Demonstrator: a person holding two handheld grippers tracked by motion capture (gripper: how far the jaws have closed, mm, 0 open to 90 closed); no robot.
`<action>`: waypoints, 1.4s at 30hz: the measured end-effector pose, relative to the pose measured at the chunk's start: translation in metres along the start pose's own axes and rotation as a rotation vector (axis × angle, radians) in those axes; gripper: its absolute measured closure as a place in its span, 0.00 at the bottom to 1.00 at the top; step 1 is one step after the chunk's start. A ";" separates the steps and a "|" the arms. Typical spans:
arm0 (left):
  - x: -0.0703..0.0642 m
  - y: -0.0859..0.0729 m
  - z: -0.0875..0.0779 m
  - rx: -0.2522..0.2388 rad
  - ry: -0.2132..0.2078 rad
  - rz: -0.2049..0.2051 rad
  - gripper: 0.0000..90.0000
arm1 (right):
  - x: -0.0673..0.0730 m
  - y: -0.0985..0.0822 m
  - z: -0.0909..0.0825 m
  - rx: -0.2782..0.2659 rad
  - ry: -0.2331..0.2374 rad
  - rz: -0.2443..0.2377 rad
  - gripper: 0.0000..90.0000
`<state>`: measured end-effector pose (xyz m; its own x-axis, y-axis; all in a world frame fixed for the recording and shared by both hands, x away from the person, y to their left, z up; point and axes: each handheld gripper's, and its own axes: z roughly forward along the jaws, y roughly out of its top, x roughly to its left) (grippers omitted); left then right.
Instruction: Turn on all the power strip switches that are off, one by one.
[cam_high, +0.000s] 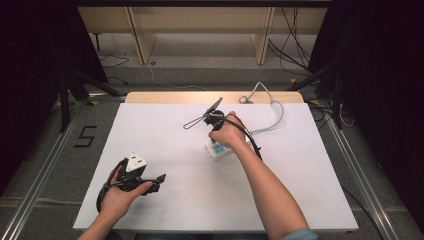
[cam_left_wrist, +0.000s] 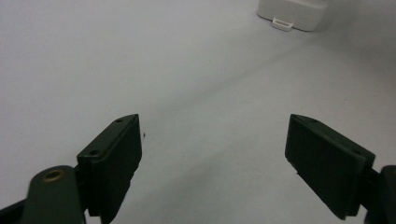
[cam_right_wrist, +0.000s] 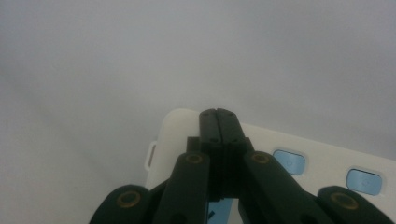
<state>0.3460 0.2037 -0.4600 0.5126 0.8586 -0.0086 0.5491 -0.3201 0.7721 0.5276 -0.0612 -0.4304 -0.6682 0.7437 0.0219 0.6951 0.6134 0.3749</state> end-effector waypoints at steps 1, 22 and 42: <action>0.000 0.000 0.000 0.000 0.000 0.001 0.20 | 0.000 0.000 0.000 0.001 0.001 -0.001 1.00; 0.001 0.000 0.000 -0.003 -0.002 0.001 0.20 | 0.002 0.000 0.002 0.012 -0.014 -0.005 1.00; -0.001 0.000 0.001 0.003 -0.002 0.004 0.20 | 0.003 0.000 0.003 0.016 -0.022 0.009 1.00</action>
<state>0.3464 0.2025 -0.4610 0.5164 0.8563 -0.0070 0.5491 -0.3249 0.7700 0.5267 -0.0583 -0.4335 -0.6560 0.7547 0.0052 0.7054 0.6107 0.3599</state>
